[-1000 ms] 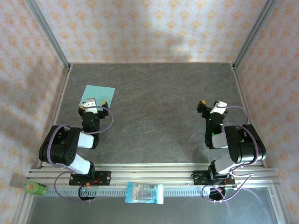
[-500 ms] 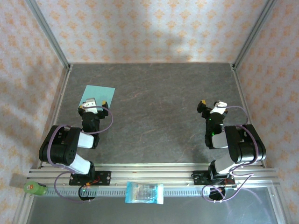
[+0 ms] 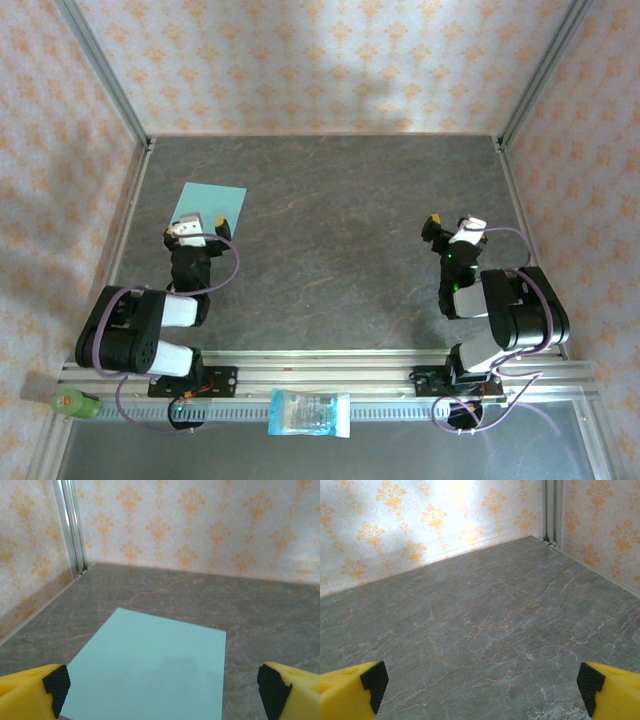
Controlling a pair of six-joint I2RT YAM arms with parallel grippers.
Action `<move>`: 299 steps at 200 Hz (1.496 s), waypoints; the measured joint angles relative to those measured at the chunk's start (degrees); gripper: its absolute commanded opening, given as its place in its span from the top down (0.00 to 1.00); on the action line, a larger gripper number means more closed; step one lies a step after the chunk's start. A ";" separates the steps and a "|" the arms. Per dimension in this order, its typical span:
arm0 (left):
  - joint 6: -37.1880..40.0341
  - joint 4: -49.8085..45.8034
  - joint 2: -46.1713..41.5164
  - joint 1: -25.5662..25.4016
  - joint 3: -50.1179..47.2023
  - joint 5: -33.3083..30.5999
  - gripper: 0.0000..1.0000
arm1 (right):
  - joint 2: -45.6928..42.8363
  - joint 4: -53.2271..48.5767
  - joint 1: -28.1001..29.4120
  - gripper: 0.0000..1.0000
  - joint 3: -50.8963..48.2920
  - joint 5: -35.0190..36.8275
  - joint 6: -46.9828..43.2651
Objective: Fold a paper plane with a square sheet of paper (pick it up from the middle)
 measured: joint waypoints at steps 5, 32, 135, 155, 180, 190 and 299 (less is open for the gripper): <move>-0.02 -0.94 -0.87 0.00 0.31 -0.24 0.01 | -0.28 -0.42 0.00 0.00 0.07 0.00 0.00; -0.33 -5.20 -5.86 0.00 1.60 -0.87 0.01 | -3.23 -6.32 0.00 0.00 2.75 0.04 0.02; -14.67 -41.48 0.59 1.53 27.67 1.01 0.01 | -17.66 -38.47 -0.96 0.00 16.44 -11.06 14.32; -15.04 -46.12 6.27 1.84 32.20 5.84 0.01 | -17.94 -40.92 -0.96 0.00 16.46 -18.53 18.47; -15.08 -52.72 14.38 1.92 39.76 10.27 0.01 | -17.94 -42.62 -0.96 0.00 16.11 -25.16 22.97; -15.28 -54.71 17.16 2.14 42.49 11.26 0.01 | -17.94 -43.41 -0.96 0.00 16.13 -26.97 24.00; -19.58 -66.47 29.94 7.08 50.99 18.45 0.01 | -29.62 -46.95 -0.96 0.00 10.45 -30.01 28.74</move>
